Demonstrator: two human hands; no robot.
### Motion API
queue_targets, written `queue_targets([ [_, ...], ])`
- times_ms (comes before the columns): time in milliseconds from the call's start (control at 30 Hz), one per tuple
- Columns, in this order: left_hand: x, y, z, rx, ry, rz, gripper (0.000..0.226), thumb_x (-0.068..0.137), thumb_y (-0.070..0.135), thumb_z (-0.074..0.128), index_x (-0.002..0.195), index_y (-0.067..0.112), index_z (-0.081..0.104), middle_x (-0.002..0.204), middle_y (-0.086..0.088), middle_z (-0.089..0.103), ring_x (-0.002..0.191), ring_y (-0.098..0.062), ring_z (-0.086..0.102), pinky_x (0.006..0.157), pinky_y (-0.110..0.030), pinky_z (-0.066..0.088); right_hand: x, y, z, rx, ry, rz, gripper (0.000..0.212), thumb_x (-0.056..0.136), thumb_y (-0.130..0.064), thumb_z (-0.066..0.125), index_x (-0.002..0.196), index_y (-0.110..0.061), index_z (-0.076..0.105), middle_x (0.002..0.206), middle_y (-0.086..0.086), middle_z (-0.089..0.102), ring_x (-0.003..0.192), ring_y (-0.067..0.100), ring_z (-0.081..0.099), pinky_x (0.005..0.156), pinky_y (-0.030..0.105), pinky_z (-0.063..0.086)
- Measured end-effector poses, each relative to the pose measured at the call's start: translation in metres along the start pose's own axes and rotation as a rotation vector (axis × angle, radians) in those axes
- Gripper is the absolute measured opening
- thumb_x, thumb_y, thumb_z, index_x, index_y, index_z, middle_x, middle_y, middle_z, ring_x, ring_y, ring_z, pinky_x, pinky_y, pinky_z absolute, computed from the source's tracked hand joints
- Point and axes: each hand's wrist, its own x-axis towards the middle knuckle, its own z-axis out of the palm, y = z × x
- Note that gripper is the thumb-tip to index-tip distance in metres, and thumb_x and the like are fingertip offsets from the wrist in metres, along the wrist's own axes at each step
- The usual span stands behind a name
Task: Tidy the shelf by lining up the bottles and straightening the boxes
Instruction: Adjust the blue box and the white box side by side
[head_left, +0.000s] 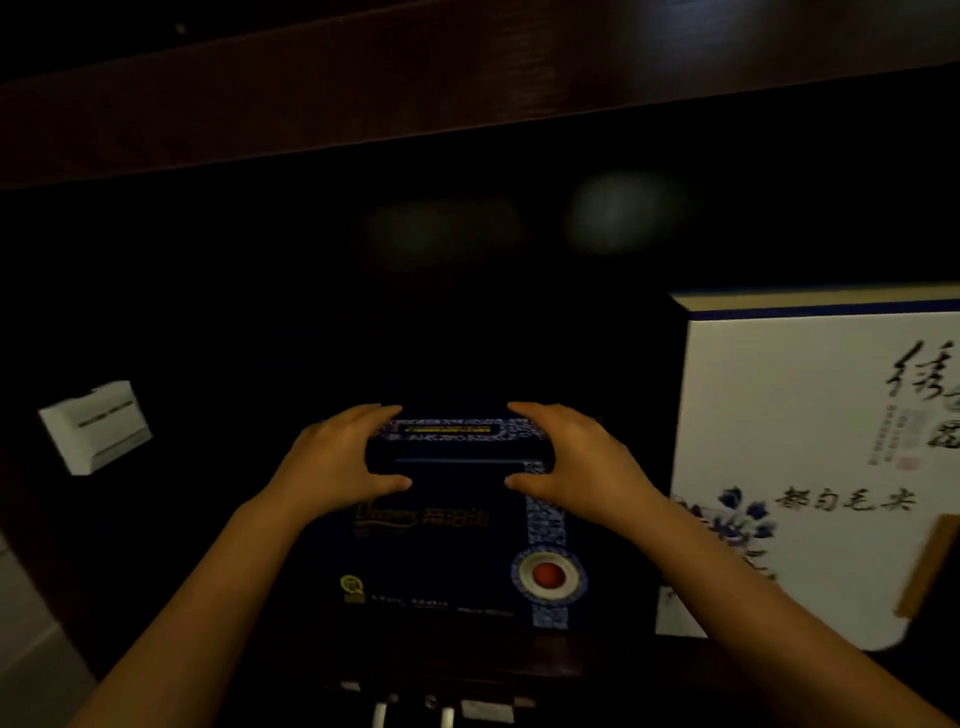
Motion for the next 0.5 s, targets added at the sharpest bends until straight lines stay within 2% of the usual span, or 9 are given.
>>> queue_targets([
  [67,0.007,-0.026,-0.003,0.11,-0.095,-0.034,0.101,0.067,0.057,0.071,0.146,0.037,0.011,0.158,0.002,0.011,0.145,-0.02,0.013,0.116,-0.053,0.02,0.021,-0.008,0.015,-0.165,-0.06,0.004,0.086,0.079,-0.044,0.065,0.145,-0.031,0.012,0.155,0.0,0.019,0.141,0.022,0.02,0.112,0.042,0.028],
  [133,0.013,-0.047,0.0,0.182,-0.183,-0.07,0.104,0.068,0.059,0.07,0.145,0.04,0.003,0.159,0.004,-0.002,0.146,-0.02,0.0,0.114,-0.061,0.011,0.041,-0.011,0.028,-0.294,-0.14,0.019,0.096,0.074,-0.048,0.068,0.145,-0.034,0.005,0.157,0.0,0.008,0.144,0.023,0.007,0.116,0.05,0.017],
  [233,0.02,-0.068,0.01,0.156,-0.295,-0.095,0.106,0.068,0.06,0.069,0.144,0.042,-0.002,0.159,0.003,-0.008,0.146,-0.022,-0.006,0.111,-0.064,0.009,0.064,-0.007,0.044,-0.408,-0.272,0.052,0.104,0.07,-0.05,0.072,0.144,-0.04,-0.001,0.158,-0.002,-0.007,0.144,0.025,-0.008,0.113,0.064,0.003],
  [300,0.023,-0.075,0.018,0.091,-0.327,-0.084,0.106,0.068,0.059,0.07,0.145,0.041,-0.002,0.159,0.002,-0.009,0.146,-0.023,-0.007,0.114,-0.062,0.012,0.073,-0.001,0.052,-0.461,-0.362,0.072,0.107,0.068,-0.052,0.072,0.143,-0.043,-0.004,0.157,-0.003,-0.013,0.144,0.026,-0.013,0.109,0.07,0.001],
  [367,0.026,-0.079,0.023,0.011,-0.31,-0.055,0.107,0.069,0.056,0.071,0.146,0.037,-0.001,0.159,-0.001,-0.007,0.146,-0.025,-0.006,0.118,-0.052,0.014,0.078,0.005,0.058,-0.475,-0.437,0.104,0.108,0.066,-0.054,0.072,0.141,-0.047,-0.006,0.157,-0.005,-0.015,0.143,0.026,-0.014,0.107,0.073,0.001],
  [433,0.026,-0.081,0.027,-0.026,-0.264,-0.027,0.106,0.068,0.056,0.071,0.146,0.036,0.003,0.159,-0.001,-0.003,0.146,-0.025,-0.003,0.119,-0.043,0.013,0.08,0.01,0.06,-0.453,-0.475,0.13,0.109,0.064,-0.056,0.072,0.139,-0.051,-0.007,0.157,-0.006,-0.013,0.144,0.026,-0.012,0.105,0.073,0.001],
  [500,0.025,-0.082,0.029,-0.019,-0.223,-0.01,0.103,0.067,0.056,0.072,0.145,0.038,0.006,0.159,-0.001,0.002,0.146,-0.024,0.001,0.118,-0.04,0.014,0.08,0.011,0.062,-0.459,-0.476,0.128,0.107,0.064,-0.057,0.071,0.138,-0.052,-0.006,0.157,-0.007,-0.011,0.144,0.025,-0.01,0.104,0.074,0.002],
])
